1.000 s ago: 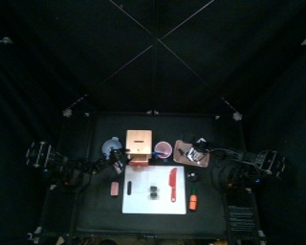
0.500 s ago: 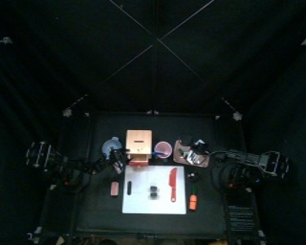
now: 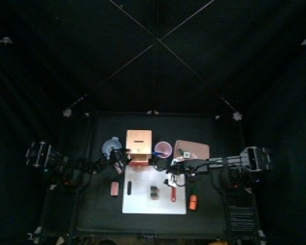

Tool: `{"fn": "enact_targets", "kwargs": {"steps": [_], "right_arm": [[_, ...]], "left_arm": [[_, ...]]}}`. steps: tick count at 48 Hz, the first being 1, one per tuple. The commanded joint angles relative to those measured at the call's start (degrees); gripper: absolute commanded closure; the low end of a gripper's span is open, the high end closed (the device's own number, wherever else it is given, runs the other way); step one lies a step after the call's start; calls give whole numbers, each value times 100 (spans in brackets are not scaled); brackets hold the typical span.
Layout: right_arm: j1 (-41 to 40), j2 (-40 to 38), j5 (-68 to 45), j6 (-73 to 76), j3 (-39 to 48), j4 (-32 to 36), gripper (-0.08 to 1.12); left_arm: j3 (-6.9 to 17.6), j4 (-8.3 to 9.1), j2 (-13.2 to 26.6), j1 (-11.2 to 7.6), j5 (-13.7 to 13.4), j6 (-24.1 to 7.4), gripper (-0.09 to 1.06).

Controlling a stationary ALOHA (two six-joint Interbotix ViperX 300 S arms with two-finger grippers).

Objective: Place sushi on board then cut the sushi with the knife then place the pieces on the plate
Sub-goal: Place the 4 sushi pieces on the plate

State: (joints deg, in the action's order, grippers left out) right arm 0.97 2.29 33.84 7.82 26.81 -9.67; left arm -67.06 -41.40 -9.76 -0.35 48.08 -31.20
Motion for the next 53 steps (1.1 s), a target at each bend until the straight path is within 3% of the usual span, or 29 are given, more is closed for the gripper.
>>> {"fn": "enact_targets", "kwargs": {"steps": [1,24,53], "right_arm": [[114,158,70,-9,-457,123,10],[255,870,290,-9,-1125,650,10],[272,1107,299,-9,-1292,615,10]], "left_arm": [[62,26,-44,0,26,-9,9],[9,9,-35,-9,26,35,9],[-53,-18,-35,-9,18,44,9]]}}
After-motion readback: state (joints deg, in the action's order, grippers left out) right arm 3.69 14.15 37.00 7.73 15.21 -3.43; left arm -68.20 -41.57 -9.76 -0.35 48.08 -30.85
